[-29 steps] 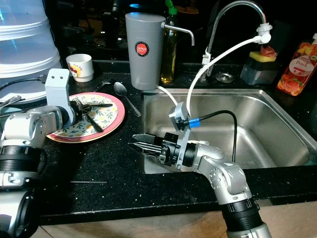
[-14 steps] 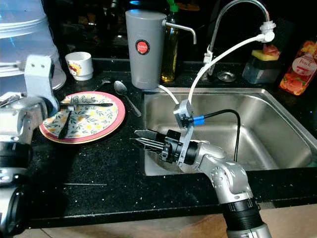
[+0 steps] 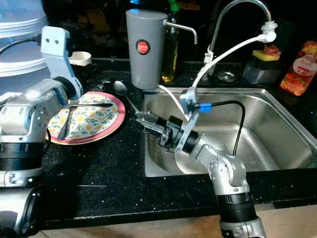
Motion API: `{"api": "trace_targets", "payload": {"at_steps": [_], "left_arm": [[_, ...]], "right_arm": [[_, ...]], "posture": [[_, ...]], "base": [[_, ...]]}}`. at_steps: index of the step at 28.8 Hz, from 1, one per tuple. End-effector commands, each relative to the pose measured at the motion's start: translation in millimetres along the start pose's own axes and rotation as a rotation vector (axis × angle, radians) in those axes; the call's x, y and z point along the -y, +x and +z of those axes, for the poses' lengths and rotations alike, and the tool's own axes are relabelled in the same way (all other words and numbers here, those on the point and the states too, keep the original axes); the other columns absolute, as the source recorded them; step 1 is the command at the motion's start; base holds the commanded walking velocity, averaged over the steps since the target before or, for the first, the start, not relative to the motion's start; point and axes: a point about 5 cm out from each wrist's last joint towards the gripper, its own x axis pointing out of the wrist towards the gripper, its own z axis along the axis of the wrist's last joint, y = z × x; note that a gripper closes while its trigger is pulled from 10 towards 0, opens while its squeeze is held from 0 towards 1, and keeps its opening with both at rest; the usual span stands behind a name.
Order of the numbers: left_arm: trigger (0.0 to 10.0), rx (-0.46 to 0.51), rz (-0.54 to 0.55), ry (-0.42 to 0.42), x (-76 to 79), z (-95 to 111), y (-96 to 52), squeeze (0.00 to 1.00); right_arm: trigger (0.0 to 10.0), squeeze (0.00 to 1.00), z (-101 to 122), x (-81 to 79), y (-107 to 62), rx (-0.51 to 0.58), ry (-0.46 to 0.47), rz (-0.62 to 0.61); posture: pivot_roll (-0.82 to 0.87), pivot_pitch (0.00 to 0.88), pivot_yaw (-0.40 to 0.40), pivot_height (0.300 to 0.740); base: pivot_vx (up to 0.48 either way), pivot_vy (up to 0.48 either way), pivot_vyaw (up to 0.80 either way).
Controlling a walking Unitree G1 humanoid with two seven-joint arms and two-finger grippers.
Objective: Kitchen organization
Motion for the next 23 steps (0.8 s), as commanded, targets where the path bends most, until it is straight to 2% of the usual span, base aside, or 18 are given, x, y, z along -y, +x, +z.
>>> {"api": "trace_targets", "payload": {"at_steps": [1,2,3,4,6,9,12,14,17,18,20,21,23], "left_arm": [[0.0,-0.012,-0.02,-0.044,0.0,-5.6,-3.0,0.0],[0.0,0.003,-0.033,-0.088,0.3,-4.6,-4.3,0.0],[0.0,0.024,-0.063,-0.139,2.2,-3.1,-6.1,0.0],[0.0,0.024,-0.063,-0.139,2.2,-3.1,-6.1,0.0],[0.0,0.051,-0.121,-0.205,3.6,-3.2,-11.3,0.0],[0.0,0.023,-0.107,-0.183,-1.4,-9.6,-16.9,0.0],[0.0,0.041,-0.129,-0.231,-1.4,-9.8,-22.3,0.0],[0.0,0.099,-0.197,-0.315,3.5,-4.3,-26.2,0.0],[0.0,0.228,-0.359,-0.5,10.4,6.5,-35.8,0.0],[0.0,0.228,-0.359,-0.5,10.4,6.5,-35.8,0.0],[0.0,0.281,-0.487,-0.605,13.2,7.7,-45.4,0.0],[0.0,0.29,-0.541,-0.622,16.1,6.3,-50.5,0.0],[0.0,0.272,-0.58,-0.627,20.3,2.7,-54.5,0.0]], "right_arm": [[10.0,0.7,4.0,-1.6,3.3,0.031,0.028,-0.018],[10.0,1.0,4.5,-3.3,5.0,0.051,0.043,-0.017],[10.0,1.0,4.9,-5.4,6.4,0.067,0.059,-0.011],[10.0,1.0,4.9,-5.4,6.4,0.067,0.059,-0.011],[10.0,1.0,5.4,-10.6,10.1,0.096,0.095,0.008],[10.0,1.0,4.3,-15.0,13.1,0.106,0.11,0.019],[10.0,1.0,3.3,-17.7,14.6,0.108,0.131,0.023],[10.0,1.0,3.0,-20.7,15.2,0.11,0.151,0.041],[10.0,1.0,3.2,-23.8,15.3,0.111,0.162,0.06],[10.0,1.0,3.2,-23.8,15.3,0.111,0.162,0.06],[10.0,1.0,3.6,-25.3,15.6,0.115,0.172,0.067],[10.0,1.0,4.0,-26.5,15.8,0.117,0.176,0.072],[10.0,1.0,4.5,-27.9,16.0,0.118,0.177,0.077]], "posture": [[0.11,0.045,-0.035,0.74],[0.11,0.044,-0.037,0.74],[0.11,0.043,-0.04,0.74],[0.11,0.043,-0.04,0.74],[0.1,0.043,-0.042,0.74],[0.1,0.042,-0.043,0.74],[0.11,0.042,-0.051,0.74],[0.11,0.042,-0.051,0.74],[0.11,0.041,-0.054,0.74],[0.11,0.041,-0.054,0.74],[0.11,0.041,-0.054,0.74],[0.11,0.041,-0.054,0.74],[0.11,0.041,-0.054,0.74]], "base": [[0.0,0.0,0.0],[0.0,0.0,0.0],[0.0,0.0,0.0],[0.0,0.0,0.0],[0.0,0.0,0.0],[0.0,0.0,0.0],[0.0,0.0,0.0],[0.0,0.0,0.0],[0.0,0.0,0.0],[0.0,0.0,0.0],[0.0,0.0,0.0],[0.0,0.0,0.0],[0.0,0.0,0.0]]}}
